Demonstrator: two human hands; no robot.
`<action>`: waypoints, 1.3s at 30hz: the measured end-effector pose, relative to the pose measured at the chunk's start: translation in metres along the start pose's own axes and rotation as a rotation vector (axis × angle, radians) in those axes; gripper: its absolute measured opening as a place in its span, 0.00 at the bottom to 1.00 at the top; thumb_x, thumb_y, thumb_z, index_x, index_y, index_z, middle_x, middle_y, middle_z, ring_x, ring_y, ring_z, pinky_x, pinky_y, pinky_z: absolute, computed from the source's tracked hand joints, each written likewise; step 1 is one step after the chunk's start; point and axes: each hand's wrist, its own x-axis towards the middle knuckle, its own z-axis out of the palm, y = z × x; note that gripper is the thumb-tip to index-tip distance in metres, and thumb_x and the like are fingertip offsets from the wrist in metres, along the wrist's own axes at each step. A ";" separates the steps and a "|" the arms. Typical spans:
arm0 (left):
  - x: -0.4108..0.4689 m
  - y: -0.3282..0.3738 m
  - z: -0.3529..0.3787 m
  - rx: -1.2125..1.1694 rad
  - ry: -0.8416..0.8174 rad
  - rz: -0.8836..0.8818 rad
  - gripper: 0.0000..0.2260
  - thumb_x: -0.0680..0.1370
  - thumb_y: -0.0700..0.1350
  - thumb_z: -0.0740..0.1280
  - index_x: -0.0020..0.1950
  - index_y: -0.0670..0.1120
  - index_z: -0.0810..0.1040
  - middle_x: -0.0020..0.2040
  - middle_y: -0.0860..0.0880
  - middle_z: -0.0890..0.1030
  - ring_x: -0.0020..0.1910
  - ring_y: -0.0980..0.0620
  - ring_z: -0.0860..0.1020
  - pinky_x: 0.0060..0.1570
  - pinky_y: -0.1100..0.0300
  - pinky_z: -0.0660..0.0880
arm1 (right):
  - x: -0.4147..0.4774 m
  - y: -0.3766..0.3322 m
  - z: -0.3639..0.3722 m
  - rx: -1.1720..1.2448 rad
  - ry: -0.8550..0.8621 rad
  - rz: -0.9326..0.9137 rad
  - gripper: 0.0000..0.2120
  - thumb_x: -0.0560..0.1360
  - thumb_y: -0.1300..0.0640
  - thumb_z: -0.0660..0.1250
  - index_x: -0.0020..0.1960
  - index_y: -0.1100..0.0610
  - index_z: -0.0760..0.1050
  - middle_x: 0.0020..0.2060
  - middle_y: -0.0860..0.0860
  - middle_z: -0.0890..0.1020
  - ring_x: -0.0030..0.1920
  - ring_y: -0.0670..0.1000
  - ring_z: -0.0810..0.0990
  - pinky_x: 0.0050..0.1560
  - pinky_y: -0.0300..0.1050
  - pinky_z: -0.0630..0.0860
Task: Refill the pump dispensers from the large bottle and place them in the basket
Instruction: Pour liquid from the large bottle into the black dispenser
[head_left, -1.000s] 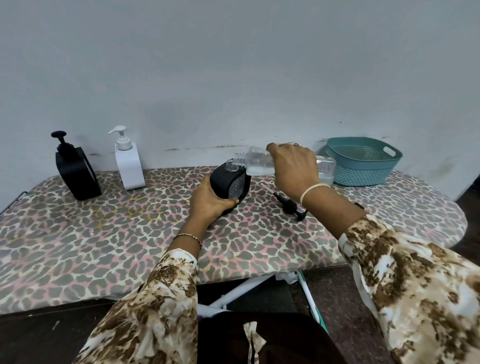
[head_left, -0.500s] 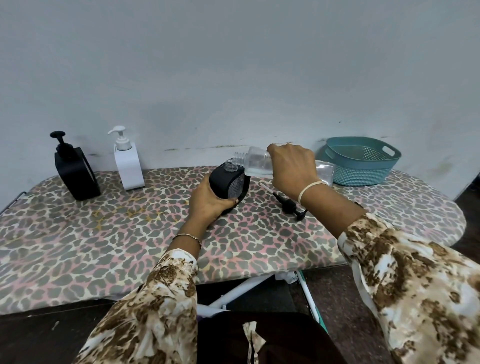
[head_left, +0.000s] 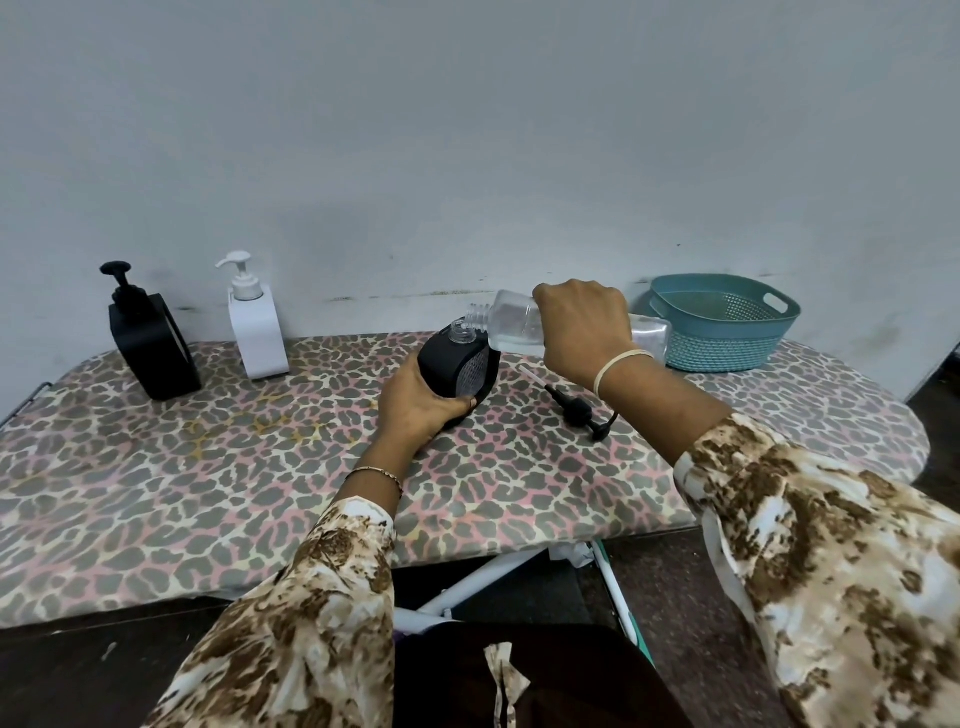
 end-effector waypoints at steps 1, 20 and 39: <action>0.000 0.000 0.000 0.000 0.000 0.000 0.37 0.61 0.44 0.82 0.67 0.45 0.71 0.63 0.47 0.78 0.62 0.47 0.76 0.64 0.54 0.73 | 0.000 0.000 0.000 0.001 0.003 -0.001 0.14 0.71 0.67 0.64 0.55 0.56 0.73 0.47 0.54 0.80 0.50 0.57 0.79 0.41 0.45 0.67; -0.001 0.002 -0.002 0.016 -0.014 -0.001 0.37 0.61 0.44 0.82 0.67 0.45 0.71 0.63 0.47 0.79 0.62 0.46 0.76 0.63 0.54 0.73 | 0.000 -0.001 -0.002 -0.003 0.014 -0.010 0.14 0.71 0.68 0.64 0.55 0.57 0.73 0.45 0.53 0.79 0.48 0.56 0.78 0.40 0.45 0.67; 0.002 0.001 -0.004 -0.052 -0.050 -0.012 0.36 0.61 0.40 0.82 0.66 0.44 0.72 0.62 0.46 0.79 0.61 0.47 0.77 0.63 0.53 0.73 | -0.001 -0.002 -0.005 -0.013 0.005 -0.013 0.14 0.72 0.68 0.63 0.55 0.57 0.73 0.46 0.53 0.79 0.48 0.56 0.78 0.40 0.45 0.67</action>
